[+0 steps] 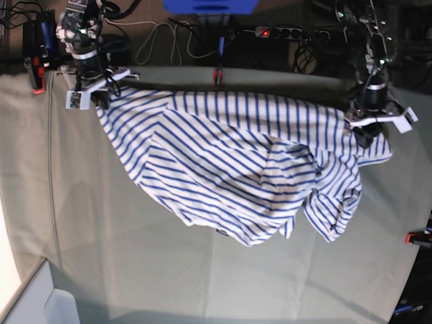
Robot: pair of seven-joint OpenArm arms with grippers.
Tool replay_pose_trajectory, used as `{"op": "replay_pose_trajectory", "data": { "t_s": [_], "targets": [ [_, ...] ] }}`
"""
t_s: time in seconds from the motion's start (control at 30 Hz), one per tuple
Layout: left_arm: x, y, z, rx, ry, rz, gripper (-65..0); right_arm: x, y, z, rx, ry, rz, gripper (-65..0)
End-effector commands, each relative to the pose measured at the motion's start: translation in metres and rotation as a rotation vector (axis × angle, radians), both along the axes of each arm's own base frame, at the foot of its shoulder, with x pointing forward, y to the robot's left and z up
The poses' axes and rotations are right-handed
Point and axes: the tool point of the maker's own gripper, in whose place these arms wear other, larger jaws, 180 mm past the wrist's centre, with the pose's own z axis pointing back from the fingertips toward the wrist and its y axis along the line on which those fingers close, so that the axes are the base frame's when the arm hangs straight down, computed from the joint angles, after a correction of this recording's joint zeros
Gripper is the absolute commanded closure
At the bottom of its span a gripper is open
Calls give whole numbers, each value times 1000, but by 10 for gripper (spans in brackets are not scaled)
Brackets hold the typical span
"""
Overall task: Layout the t-shirt on the table in an organized manner, then fold the t-shirt properly
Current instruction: 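Grasp the shirt edge with the right gripper and pull it away from the left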
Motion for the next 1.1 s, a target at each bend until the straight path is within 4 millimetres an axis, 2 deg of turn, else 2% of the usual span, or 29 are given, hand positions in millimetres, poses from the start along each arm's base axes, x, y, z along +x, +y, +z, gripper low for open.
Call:
{"op": "replay_pose_trajectory", "data": {
  "t_s": [0.0, 0.1, 0.2, 0.3, 0.37, 0.43, 0.5, 0.57, 0.63, 0.73, 0.83, 0.9, 0.97, 1.07],
  "targets": [
    [5, 7, 14, 31, -46, 5, -237, -2, -12, 5, -24, -18, -13, 0],
    [-3, 2, 11, 22, -37, 13, -238, -9, -8, 3, 6, -13, 33, 0],
    [-7, 3, 19, 37, -49, 10, -238, -14, 3, 5, 77, -24, 87, 0],
    [-16, 16, 30, 64, -61, 42, -258, -13, 15, 7, 109, -35, 146, 0],
    [-21, 26, 35, 72, -69, 79, -322, -12, 17, 8, 110, -34, 172, 0],
    [-29, 45, 40, 97, -72, 124, -414, -11, 20, 8, 112, -34, 193, -2],
    [-37, 63, 44, 119, -71, 166, -498, -9, 22, 9, 112, -37, 203, -43],
    [-42, 75, 46, 135, -69, 197, -553, -7, 19, 11, 103, -40, 211, -89],
    [-46, 79, 31, 118, -38, 214, -577, -5, 18, 12, 100, -46, 210, -135],
    [-41, 84, 8, 88, 4, 219, -576, 3, 17, 16, 96, -66, 207, -172],
    [-29, 70, -18, 41, 48, 185, -575, 8, 16, 20, 90, -82, 210, -173],
    [-20, 66, -20, 36, 47, 162, -557, 13, 12, 28, 68, -101, 219, -173],
    [-12, 57, -22, 28, 47, 131, -500, 19, 10, 40, 46, -129, 230, -173],
    [3, 50, -17, 26, 23, 111, -346, 30, 5, 60, 5, -180, 249, -176]
  ]
}}
